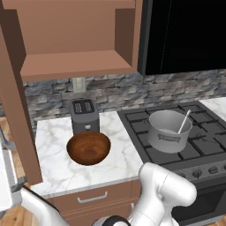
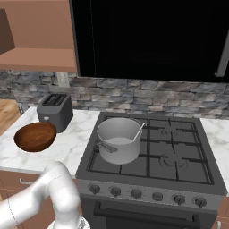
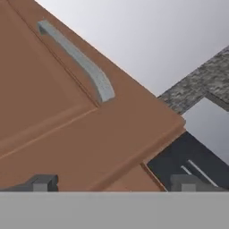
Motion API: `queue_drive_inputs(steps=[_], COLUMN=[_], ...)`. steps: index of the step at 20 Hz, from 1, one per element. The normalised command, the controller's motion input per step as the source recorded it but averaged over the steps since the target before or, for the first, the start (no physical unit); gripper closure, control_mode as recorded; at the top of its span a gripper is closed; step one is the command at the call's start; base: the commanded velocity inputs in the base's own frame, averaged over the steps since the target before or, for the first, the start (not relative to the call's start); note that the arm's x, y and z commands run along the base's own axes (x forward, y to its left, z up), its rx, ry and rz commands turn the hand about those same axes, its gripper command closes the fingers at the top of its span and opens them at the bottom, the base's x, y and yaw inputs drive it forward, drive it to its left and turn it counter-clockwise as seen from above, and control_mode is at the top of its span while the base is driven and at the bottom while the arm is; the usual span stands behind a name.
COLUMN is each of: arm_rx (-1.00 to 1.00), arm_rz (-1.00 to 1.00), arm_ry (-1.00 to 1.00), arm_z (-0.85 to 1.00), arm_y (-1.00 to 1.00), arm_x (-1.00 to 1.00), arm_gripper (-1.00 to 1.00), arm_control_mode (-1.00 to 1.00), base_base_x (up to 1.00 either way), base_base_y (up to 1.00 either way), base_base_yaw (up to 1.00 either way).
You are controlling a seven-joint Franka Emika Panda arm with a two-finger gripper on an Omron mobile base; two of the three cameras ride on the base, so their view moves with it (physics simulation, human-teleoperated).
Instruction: Open the cabinet and move the ladle to the pot. Then close the cabinet.
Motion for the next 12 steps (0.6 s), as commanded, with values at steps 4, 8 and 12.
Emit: queue_drive_inputs(steps=[4, 8, 12], arm_rx=[0.23, 0.19, 0.17], arm_rz=[0.22, 0.25, 0.29], arm_ry=[-0.27, -0.20, -0.18], arm_z=[0.01, 0.03, 0.02], arm_y=[-0.77, -0.76, -0.79], arm_x=[-0.01, 0.18, 0.38], arm_gripper=[-1.00, -1.00, -1.00], arm_control_mode=[-1.00, -1.00, -1.00], base_base_x=[0.00, 0.00, 0.00], base_base_y=[0.00, 0.00, 0.00], base_base_yaw=[0.00, 0.00, 0.00])
